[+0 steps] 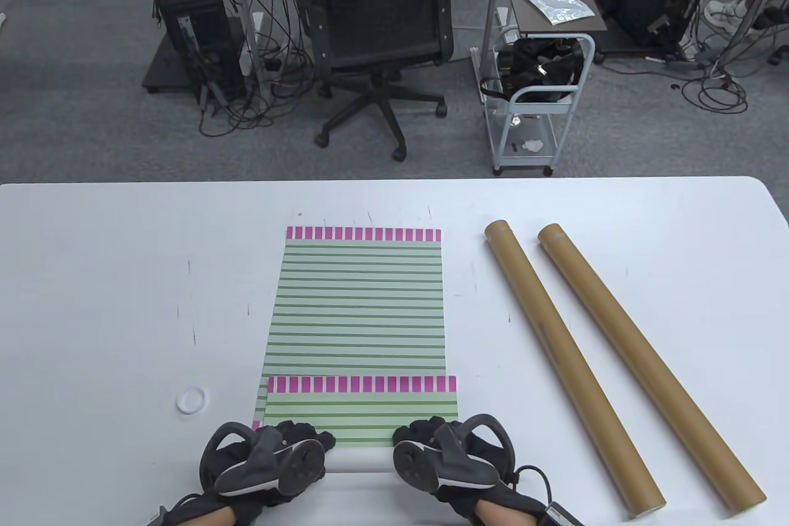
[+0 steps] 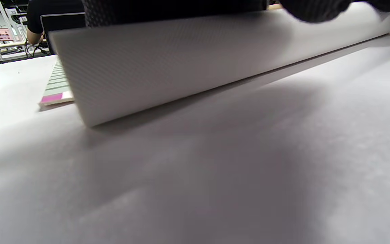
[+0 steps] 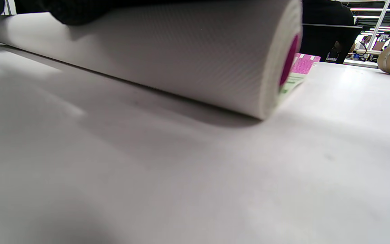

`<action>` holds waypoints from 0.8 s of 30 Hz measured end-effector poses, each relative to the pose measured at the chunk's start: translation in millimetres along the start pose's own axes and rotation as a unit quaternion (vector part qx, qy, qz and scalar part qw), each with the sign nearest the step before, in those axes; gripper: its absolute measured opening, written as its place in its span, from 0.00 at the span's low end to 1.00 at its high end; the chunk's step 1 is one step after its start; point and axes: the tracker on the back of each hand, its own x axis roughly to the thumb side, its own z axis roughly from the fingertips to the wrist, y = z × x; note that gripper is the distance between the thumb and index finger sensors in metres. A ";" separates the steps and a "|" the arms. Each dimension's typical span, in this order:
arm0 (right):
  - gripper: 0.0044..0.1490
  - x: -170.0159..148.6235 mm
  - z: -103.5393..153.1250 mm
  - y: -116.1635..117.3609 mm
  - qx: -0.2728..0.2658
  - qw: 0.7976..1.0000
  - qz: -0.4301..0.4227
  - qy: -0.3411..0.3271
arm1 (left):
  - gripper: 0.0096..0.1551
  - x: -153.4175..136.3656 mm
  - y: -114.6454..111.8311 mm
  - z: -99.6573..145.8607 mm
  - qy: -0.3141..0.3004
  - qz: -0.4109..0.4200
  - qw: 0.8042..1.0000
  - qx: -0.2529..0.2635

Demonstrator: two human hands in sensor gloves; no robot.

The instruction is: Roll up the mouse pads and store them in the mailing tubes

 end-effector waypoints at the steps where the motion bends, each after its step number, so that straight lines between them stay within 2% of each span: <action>1: 0.33 -0.1 -0.2 0.4 0.001 1.000 0.000 0.000 | 0.32 -0.1 -0.5 -0.7 0.007 -0.017 1.000 0.005; 5: 0.38 -5.4 3.8 -3.6 0.000 1.000 0.022 0.003 | 0.31 1.0 -1.2 -1.3 0.011 -0.014 1.000 0.000; 7: 0.40 -7.8 4.1 0.3 0.021 1.000 0.021 0.007 | 0.31 1.3 -1.1 -1.5 0.012 -0.016 1.000 0.000; 9: 0.39 -6.8 3.0 -2.2 0.011 0.999 0.030 0.003 | 0.31 1.6 -1.0 -1.4 0.013 -0.019 1.000 0.000; 14: 0.36 -1.7 1.8 -4.6 0.041 0.999 0.018 -0.019 | 0.31 -1.7 -0.3 3.1 0.003 -0.011 1.000 -0.005; 16: 0.36 -2.7 0.6 -3.6 0.042 0.999 0.016 -0.018 | 0.33 -1.3 -1.0 4.4 0.004 -0.024 1.000 0.003; 20: 0.35 -5.9 -1.0 -2.4 0.044 0.999 -0.004 -0.013 | 0.31 6.7 3.0 7.7 -0.002 -0.078 0.996 0.043; 24: 0.37 -5.2 2.1 -5.5 0.052 0.999 0.005 -0.001 | 0.29 7.4 2.5 1.6 0.024 -0.050 0.998 0.010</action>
